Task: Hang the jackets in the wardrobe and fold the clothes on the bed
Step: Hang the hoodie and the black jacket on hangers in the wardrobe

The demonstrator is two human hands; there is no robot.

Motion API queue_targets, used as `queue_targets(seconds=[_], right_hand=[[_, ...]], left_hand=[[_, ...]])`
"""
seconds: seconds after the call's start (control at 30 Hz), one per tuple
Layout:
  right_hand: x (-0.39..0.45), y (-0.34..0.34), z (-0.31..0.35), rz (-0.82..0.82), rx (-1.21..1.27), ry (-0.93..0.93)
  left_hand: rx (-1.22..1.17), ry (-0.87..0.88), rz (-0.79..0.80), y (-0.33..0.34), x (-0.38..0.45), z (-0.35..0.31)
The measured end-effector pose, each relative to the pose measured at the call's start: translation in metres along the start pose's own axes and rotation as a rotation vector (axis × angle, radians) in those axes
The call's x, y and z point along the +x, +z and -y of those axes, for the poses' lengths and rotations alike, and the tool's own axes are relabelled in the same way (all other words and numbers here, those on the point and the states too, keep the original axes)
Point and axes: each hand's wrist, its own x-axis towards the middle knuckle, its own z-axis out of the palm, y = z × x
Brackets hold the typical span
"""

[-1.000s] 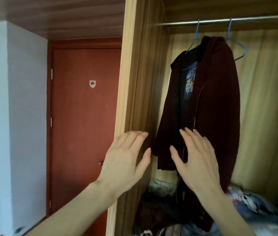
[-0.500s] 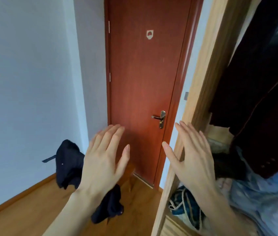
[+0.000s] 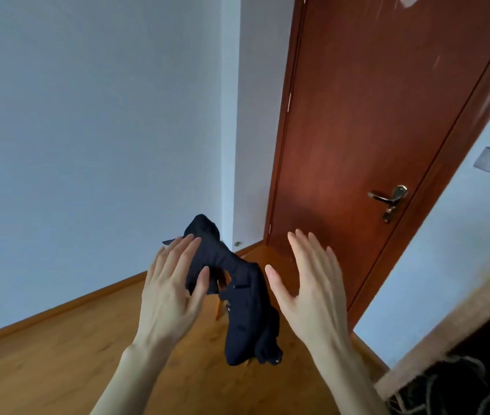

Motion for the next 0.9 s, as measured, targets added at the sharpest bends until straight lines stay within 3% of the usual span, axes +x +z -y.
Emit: queue_targets(seconds=[0.23, 0.63, 0.9], right_hand=[[0.039, 0.103, -0.026, 0.093, 0.081, -0.042], [0.066, 0.236, -0.071, 0.31, -0.005, -0.007], [0.061, 0.333, -0.082, 0.656, -0.155, 0.307]], left_hand=[[0.045, -0.13, 0.032, 0.054, 0.026, 0.054], [0.047, -0.163, 0.184, 0.145, 0.084, 0.142], [0.016, -0.083, 0.417, 0.238, 0.129, 0.228]])
